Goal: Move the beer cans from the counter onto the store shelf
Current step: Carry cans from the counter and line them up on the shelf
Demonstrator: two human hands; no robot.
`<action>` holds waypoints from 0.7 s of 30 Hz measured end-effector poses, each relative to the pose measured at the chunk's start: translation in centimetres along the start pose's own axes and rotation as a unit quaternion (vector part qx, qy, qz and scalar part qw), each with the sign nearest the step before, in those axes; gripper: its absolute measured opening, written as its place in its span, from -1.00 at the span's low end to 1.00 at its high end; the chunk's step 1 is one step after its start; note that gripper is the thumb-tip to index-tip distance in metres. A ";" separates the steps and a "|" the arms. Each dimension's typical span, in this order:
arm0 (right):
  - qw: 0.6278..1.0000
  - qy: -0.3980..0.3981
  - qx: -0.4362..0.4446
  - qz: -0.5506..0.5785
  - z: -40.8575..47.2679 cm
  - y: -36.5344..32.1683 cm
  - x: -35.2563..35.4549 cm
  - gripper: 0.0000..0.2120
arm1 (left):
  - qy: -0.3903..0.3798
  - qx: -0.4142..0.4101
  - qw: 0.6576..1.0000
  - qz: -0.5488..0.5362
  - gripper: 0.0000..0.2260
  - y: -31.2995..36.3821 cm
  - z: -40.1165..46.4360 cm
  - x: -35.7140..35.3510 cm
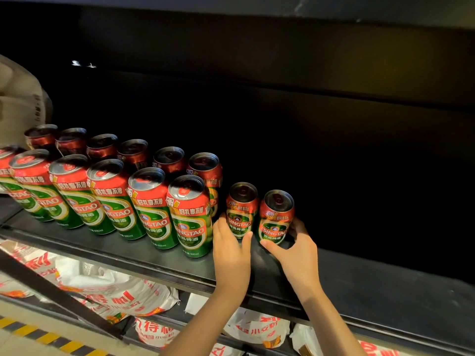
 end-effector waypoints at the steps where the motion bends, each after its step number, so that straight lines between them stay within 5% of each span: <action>1: 1.000 0.000 0.002 0.000 0.0 0.0 -0.1 -0.42 | -0.001 0.001 1.000 0.002 -0.51 0.0 -0.1 0.0; 13: 1.000 -0.012 0.018 -0.023 -0.1 -0.1 -0.3 -0.45 | -0.015 0.005 1.000 -0.014 -0.54 -0.2 -0.6 0.2; 21: 0.999 -0.023 0.001 -0.031 -0.9 -0.7 0.1 -0.36 | -0.102 0.024 0.994 -0.024 -0.38 0.5 -1.4 0.7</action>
Point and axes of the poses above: each hand's wrist, its own z-axis towards the middle knuckle, its own x-axis out of the back of the hand, y = z × x, the point moved 8 cm from there along z, towards the middle knuckle, and after that the axes turned 6 degrees about y, right-handed, at the moved point
